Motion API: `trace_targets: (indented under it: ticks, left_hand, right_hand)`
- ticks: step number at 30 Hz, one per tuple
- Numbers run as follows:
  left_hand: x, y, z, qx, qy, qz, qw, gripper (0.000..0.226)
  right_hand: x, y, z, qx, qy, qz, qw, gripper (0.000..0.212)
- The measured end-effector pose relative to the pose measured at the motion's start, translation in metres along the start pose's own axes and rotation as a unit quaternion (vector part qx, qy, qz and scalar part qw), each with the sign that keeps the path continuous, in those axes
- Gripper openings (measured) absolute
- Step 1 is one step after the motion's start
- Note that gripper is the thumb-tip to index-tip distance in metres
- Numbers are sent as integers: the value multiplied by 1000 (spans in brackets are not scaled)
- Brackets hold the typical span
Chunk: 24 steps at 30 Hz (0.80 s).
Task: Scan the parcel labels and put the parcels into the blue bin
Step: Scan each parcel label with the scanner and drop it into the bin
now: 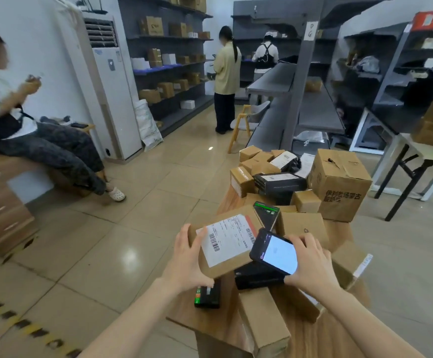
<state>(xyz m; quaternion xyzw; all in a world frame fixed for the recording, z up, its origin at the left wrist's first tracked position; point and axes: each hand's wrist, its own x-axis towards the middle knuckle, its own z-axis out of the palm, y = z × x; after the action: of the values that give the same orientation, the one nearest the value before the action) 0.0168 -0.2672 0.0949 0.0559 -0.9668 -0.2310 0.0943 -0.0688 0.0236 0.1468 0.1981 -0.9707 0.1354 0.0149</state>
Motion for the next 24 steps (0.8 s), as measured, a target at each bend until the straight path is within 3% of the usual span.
trace_targets:
  ticks: [4, 7, 10, 13, 17, 21, 24]
  left_hand:
    - [-73, -43, -24, -33, 64, -138, 988, 126]
    - [-152, -62, -41, -49, 121, -265, 955, 124]
    - [-246, -86, -52, -21, 130, -381, 915, 122]
    - [-335, -103, -60, -23, 149, -498, 854, 120]
    - [-432, -118, -62, -65, 203, -634, 743, 120]
    - [-501, -140, -58, -103, 225, -725, 642, 123]
    - [-536, -165, -56, -120, 235, -760, 594, 128]
  right_hand:
    - [-9, -55, 30, 66, -18, -44, 997, 94]
    - [-20, -109, 51, 105, -68, -101, 987, 94]
    - [-46, -166, 82, 145, -115, -154, 971, 94]
    - [-71, -221, 112, 131, -177, -224, 949, 95]
    - [-101, -284, 145, 109, -240, -297, 918, 99]
    - [-121, -337, 177, 99, -280, -337, 893, 99]
    - [-133, -378, 200, 92, -310, -346, 881, 97]
